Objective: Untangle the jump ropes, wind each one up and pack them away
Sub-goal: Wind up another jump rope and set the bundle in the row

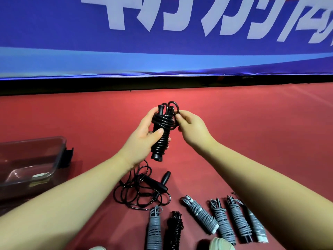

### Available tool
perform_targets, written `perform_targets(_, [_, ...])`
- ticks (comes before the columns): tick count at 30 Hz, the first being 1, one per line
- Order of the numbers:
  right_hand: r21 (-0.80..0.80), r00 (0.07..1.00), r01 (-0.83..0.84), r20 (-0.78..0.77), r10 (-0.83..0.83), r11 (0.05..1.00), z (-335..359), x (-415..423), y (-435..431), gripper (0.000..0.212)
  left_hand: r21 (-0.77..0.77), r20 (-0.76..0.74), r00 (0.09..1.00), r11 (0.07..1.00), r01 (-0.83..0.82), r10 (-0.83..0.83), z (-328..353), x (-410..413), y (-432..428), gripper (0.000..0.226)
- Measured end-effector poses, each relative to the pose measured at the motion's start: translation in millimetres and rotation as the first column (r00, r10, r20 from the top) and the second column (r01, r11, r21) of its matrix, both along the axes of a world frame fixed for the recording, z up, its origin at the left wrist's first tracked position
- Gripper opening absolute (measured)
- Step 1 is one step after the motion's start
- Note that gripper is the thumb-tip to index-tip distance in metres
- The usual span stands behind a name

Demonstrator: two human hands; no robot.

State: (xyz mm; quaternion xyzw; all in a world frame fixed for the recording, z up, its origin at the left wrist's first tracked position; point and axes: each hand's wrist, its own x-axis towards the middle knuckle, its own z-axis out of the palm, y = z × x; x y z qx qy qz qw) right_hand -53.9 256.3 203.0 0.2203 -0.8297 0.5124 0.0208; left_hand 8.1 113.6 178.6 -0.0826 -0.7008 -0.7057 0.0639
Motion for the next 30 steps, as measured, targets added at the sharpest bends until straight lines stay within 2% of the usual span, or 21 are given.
perform_targets(1, [-0.065, 0.999, -0.001, 0.054, 0.004, 0.998, 1, -1, -1, 0.026, 0.017, 0.010, 1.000, 1.000, -0.014, 0.013, 1, 1, 0, 0.054])
perform_targets(3, [-0.236, 0.958, -0.039, 0.268, 0.104, 0.971, 3, -6, -1, 0.027, 0.026, 0.024, 0.999, 0.999, -0.026, 0.026, 0, 2, -2, 0.058])
perform_targets(5, [-0.431, 0.805, -0.067, 0.510, 0.304, 0.900, 6, -10, 2, 0.026, 0.005, 0.042, 0.999, 1.000, -0.015, 0.015, 1, 4, -6, 0.061])
perform_targets(6, [-0.481, 0.727, -0.068, 0.576, 0.374, 0.874, 7, -11, 5, 0.025, 0.002, 0.052, 0.999, 1.000, -0.002, 0.002, 1, 5, -7, 0.062])
perform_targets(8, [-0.476, 0.676, -0.106, 0.609, 0.414, 0.873, 5, -14, 10, 0.023, 0.030, 0.052, 0.998, 0.999, 0.026, -0.028, 0, 6, -8, 0.061])
perform_targets(12, [-0.447, 0.722, -0.194, 0.537, 0.436, 0.873, 1, -17, 20, 0.025, 0.029, 0.020, 0.997, 0.996, 0.079, -0.079, 1, 6, -3, 0.060])
perform_targets(14, [-0.394, 0.773, -0.249, 0.470, 0.426, 0.885, -2, -20, 25, 0.024, 0.023, -0.002, 0.995, 0.995, 0.099, -0.099, 2, 7, 2, 0.060])
perform_targets(17, [-0.289, 0.796, -0.339, 0.420, 0.436, 0.895, 0, -20, 32, 0.023, 0.033, -0.012, 0.992, 0.991, 0.128, -0.127, 5, 9, 10, 0.061])
perform_targets(21, [0.096, 0.918, -0.350, 0.235, 0.321, 0.932, 15, -20, 41, 0.020, -0.019, 0.006, 0.988, 0.988, 0.154, -0.154, 6, 11, 16, 0.060])
perform_targets(23, [0.302, 0.942, -0.335, 0.127, 0.311, 0.892, 21, -22, 44, 0.023, -0.046, 0.035, 0.983, 0.982, 0.183, -0.181, 8, 11, 13, 0.060])
perform_targets(26, [0.592, 0.934, -0.329, 0.089, 0.346, 0.736, 27, -22, 48, 0.025, -0.267, 0.041, 0.976, 0.939, 0.218, -0.215, 7, 8, 5, 0.063])
perform_targets(28, [0.663, 0.915, -0.363, 0.121, 0.385, 0.654, 27, -21, 50, 0.023, -0.369, 0.086, 0.963, 0.890, 0.269, -0.255, 8, 9, 3, 0.062])
perform_targets(30, [0.640, 0.907, -0.391, 0.143, 0.397, 0.662, 26, -19, 53, 0.020, -0.364, 0.126, 0.956, 0.884, 0.294, -0.266, 8, 9, 1, 0.060])
